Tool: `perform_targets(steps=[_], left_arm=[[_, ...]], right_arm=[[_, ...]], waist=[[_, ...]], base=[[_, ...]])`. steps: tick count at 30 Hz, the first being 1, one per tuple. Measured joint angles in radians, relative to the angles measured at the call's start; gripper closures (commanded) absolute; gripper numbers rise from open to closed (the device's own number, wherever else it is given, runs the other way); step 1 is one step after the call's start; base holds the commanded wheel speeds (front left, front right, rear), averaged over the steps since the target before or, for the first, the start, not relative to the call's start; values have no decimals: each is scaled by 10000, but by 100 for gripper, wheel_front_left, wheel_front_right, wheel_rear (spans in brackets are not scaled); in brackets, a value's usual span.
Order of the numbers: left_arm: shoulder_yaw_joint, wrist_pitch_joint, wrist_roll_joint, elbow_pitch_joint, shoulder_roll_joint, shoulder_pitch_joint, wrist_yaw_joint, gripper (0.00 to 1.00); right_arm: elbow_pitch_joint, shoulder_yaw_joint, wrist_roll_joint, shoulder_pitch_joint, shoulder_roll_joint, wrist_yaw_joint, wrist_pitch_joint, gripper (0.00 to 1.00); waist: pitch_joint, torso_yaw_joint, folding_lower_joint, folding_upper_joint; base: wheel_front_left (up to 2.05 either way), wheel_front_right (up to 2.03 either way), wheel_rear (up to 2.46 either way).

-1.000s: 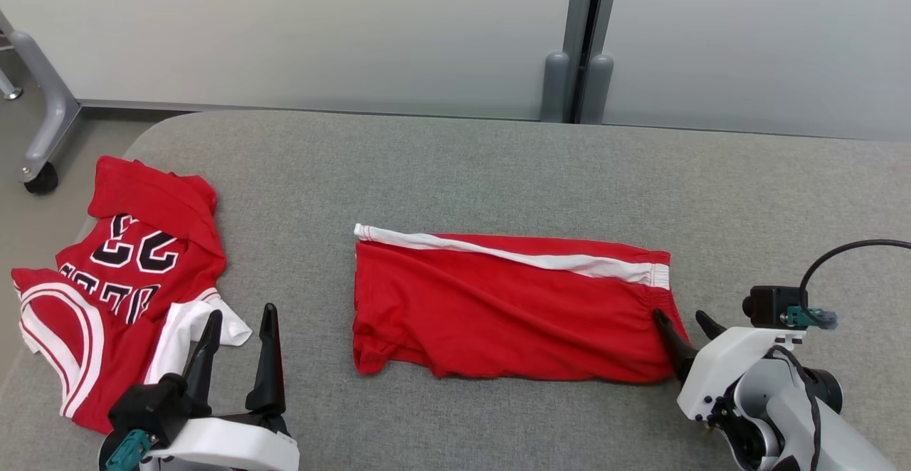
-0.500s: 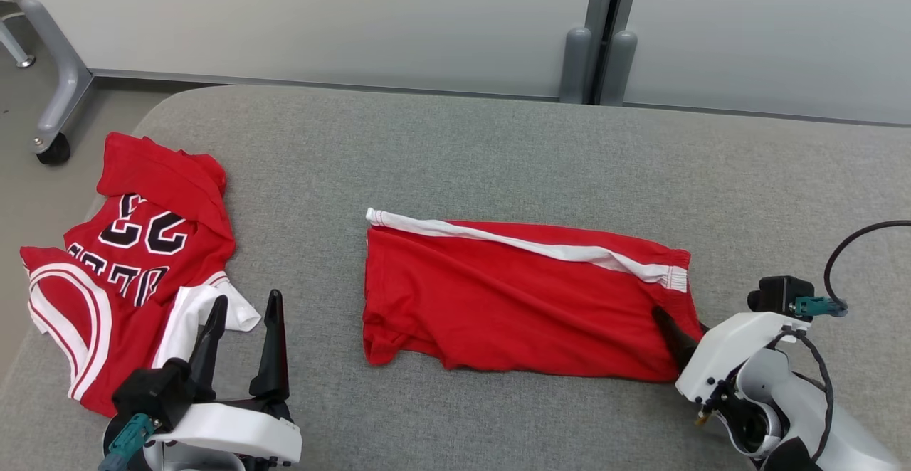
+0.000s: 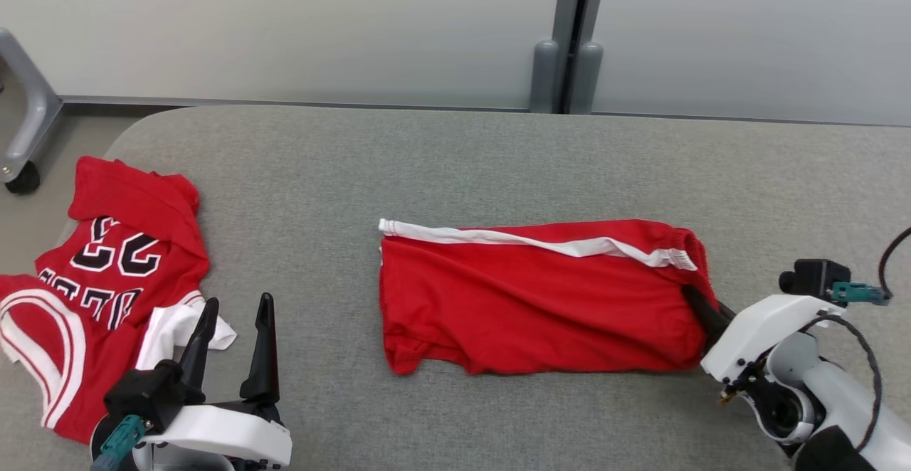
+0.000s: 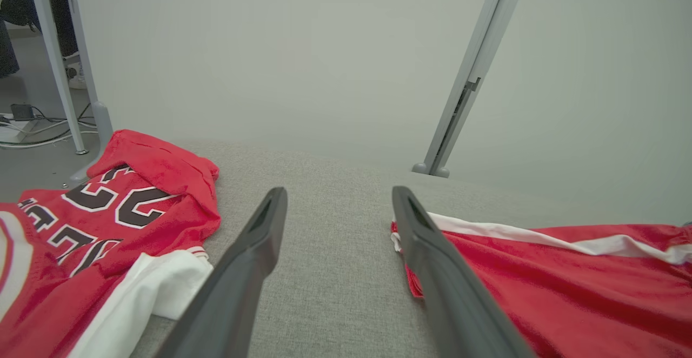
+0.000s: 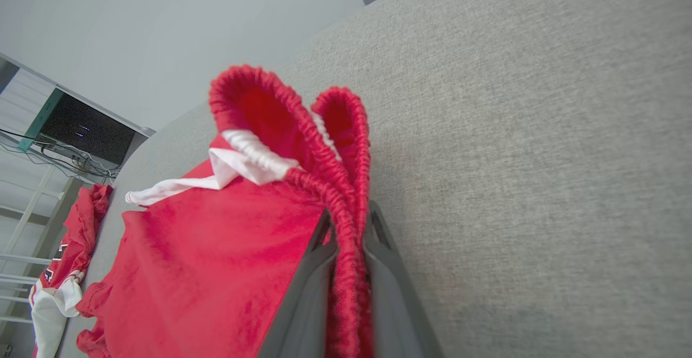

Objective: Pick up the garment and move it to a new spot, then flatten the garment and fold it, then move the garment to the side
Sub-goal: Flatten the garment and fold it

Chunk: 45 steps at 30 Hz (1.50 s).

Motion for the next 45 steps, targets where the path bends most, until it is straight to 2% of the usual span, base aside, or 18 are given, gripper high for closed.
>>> perform_targets(steps=[9, 14, 19, 26, 35, 38, 45], left_arm=[[-21, 8, -17, -35, 13, -12, 0, 0], [-86, 10, -15, 40, 27, -55, -27, 0], [-104, 10, -17, 105, 71, -146, -27, 0], [-278, 88, -88, 263, 52, -151, -82, 0], [-362, 130, -144, 401, 8, -152, -82, 0], [-476, 128, -173, 489, -61, -193, -142, 0], [-508, 113, -198, 648, -81, -239, -157, 0]], right_arm=[[-800, 31, 556, 88, -1983, -2, 861, 100], [-920, -2, 717, -124, -2347, -2, 1317, 100], [-1108, -226, 1367, -282, -1894, -2, 1607, 100], [-1193, -504, 2345, -709, -849, -2, 2056, 100], [-1296, -297, 2853, -1083, 322, -2, 2424, 100], [-930, -150, 2924, -1258, 788, -2, 2477, 100], [107, 69, 2836, -1554, 1275, -4, 2406, 100]], waist=[[106, -1008, 0, 0], [168, -1521, 0, 0], [124, -1714, 0, 0], [13, -1601, 0, 0], [-3, -937, 0, 0], [38, -667, 0, 0], [118, 29, 0, 0]], base=[[0, 0, 0], [0, 0, 0], [0, 0, 0], [0, 0, 0], [0, 0, 0], [0, 0, 0], [0, 0, 0]])
